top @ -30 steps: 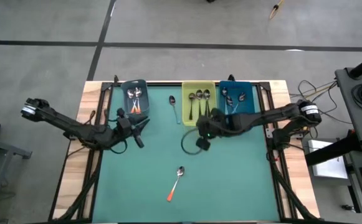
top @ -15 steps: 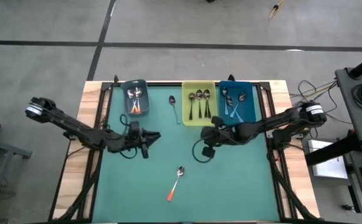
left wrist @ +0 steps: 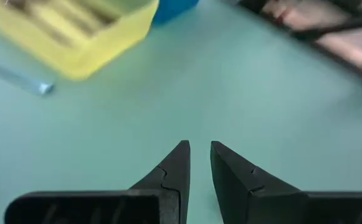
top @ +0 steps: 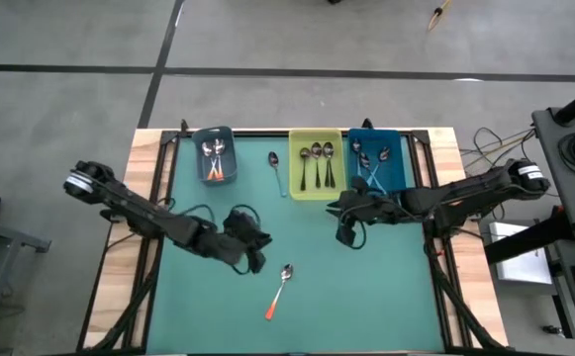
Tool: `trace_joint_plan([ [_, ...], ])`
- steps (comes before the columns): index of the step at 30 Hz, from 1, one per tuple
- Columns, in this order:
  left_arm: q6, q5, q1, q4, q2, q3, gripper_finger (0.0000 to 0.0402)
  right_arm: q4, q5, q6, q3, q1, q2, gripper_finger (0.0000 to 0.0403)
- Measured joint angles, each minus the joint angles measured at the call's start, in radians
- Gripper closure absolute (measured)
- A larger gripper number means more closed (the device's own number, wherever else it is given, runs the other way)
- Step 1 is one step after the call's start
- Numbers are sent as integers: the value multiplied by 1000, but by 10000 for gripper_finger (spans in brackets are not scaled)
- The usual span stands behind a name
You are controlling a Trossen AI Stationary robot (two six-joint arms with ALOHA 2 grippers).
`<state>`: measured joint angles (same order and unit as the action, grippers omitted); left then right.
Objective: Sort silverware by color (type)
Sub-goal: Put the orange spoon into the green bin
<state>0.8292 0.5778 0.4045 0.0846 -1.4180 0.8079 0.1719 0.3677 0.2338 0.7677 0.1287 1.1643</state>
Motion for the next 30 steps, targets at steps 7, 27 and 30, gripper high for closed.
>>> trace_joint_plan([
  [7, 153, -23, 32, 434, -180, 223, 355, -24, 1, -19, -67, 0, -31, 344],
  [27, 291, -332, 102, 639, -401, 568, 351, -41, 81, -206, -90, -10, -31, 344],
  [30, 339, -282, 127, 637, -410, 579, 342, -66, 81, -252, -89, -10, -31, 344],
])
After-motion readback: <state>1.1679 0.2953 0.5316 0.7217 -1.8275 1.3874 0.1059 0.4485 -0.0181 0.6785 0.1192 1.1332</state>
